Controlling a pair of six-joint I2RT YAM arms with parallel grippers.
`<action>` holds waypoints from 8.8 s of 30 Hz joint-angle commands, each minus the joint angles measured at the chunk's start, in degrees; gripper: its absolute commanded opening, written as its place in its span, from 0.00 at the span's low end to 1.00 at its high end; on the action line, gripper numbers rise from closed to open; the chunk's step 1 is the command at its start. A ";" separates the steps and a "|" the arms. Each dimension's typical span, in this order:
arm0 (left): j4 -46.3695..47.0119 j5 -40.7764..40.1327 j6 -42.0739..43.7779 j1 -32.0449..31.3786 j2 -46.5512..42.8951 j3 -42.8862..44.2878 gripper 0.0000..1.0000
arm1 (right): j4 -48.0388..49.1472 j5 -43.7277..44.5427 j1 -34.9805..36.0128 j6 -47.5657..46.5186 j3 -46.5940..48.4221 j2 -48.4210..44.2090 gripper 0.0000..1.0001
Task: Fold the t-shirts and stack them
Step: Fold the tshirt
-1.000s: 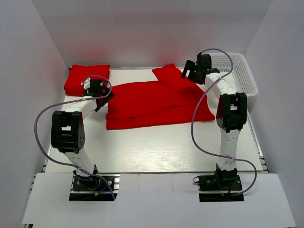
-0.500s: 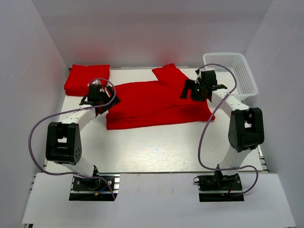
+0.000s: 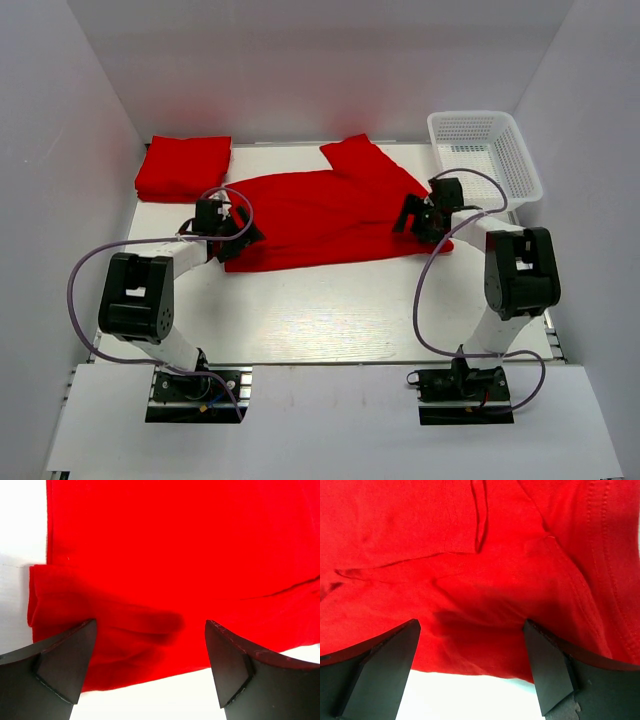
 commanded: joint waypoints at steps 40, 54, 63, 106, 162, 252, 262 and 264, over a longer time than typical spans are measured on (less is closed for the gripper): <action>-18.65 -8.29 0.14 0.94 -26.33 -7.13 1.00 | -2.62 -9.26 2.10 -0.54 -21.14 -27.38 0.90; -20.23 -11.29 -0.39 0.94 -29.58 -8.79 1.00 | 4.84 -5.74 2.10 1.75 -21.40 -22.10 0.90; -20.23 -11.29 -0.39 0.94 -30.11 -9.33 1.00 | 9.25 -4.69 2.18 4.91 -22.19 -21.76 0.37; -20.85 -11.82 -0.39 0.94 -31.16 -10.47 1.00 | 1.60 -1.52 1.75 3.24 -25.27 -23.69 0.69; -19.79 -11.73 -0.39 0.94 -30.64 -11.00 1.00 | 13.20 0.41 2.18 11.59 -21.84 -16.31 0.71; -20.77 -6.90 -4.43 0.33 -36.96 -18.37 1.00 | 12.33 -7.85 8.69 1.13 -16.04 -16.48 0.90; -13.83 -6.90 -4.96 0.33 -35.56 -20.05 1.00 | 12.33 -8.20 8.60 1.22 -16.57 -15.08 0.90; -12.59 -6.90 -4.96 0.85 -35.04 -20.57 1.00 | 12.15 -7.67 8.51 1.13 -16.48 -14.81 0.90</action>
